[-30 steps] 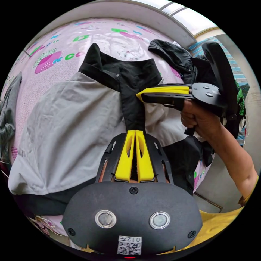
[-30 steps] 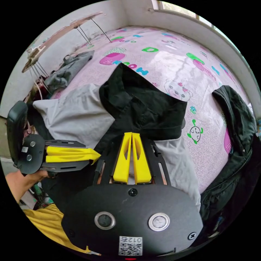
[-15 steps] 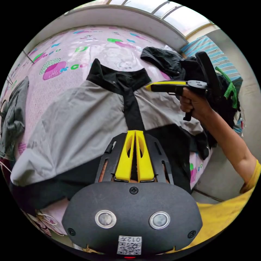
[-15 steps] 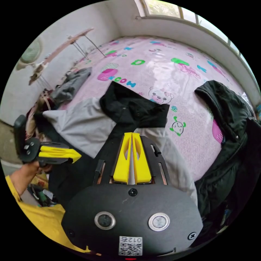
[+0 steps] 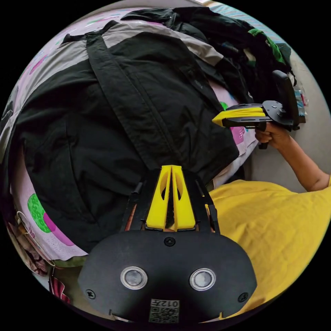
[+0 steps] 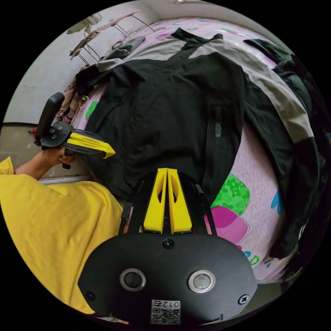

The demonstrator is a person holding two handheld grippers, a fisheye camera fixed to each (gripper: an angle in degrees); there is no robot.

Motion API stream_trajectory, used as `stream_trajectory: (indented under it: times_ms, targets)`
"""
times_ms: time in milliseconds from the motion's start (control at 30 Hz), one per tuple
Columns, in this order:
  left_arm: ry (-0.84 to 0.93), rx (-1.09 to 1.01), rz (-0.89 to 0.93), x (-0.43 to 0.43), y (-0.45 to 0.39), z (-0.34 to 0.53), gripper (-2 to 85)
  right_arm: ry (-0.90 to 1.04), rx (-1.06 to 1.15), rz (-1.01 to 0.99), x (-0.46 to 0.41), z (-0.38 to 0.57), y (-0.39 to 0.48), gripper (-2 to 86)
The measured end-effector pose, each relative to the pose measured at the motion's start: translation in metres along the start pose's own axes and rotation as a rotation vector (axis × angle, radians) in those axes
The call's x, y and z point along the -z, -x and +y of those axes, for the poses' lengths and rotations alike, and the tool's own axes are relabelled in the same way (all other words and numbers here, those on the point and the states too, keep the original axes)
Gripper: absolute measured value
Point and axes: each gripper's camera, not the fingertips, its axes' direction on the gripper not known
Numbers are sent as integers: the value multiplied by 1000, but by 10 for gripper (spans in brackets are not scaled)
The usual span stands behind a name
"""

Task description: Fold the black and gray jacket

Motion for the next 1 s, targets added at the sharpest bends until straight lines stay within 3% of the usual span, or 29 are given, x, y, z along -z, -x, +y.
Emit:
stream_trajectory:
  times_ms: [133,333,533,633,700,867,1000]
  targets:
    - [72,27,-152,-24,-11,-7,-1,18,7,51,-4,15,-13,0]
    - [40,14,-229,-34,-35,-12,-2,-40,70,181,2,44,-12,3]
    - [51,152,-77,-35,-21,-17,-1,-144,-42,-24,35,94,-66,7]
    - [-80,164,1,-1,-26,-19,-1,-361,-209,-49,93,164,-116,16]
    - [-157,126,1,19,-37,-30,-1,-492,-437,35,135,239,-177,33]
    - [-196,85,-13,25,-54,-105,-1,-569,-841,112,174,375,-299,82]
    - [-102,-76,59,-7,-106,-165,-1,-596,-938,-84,173,423,-364,103]
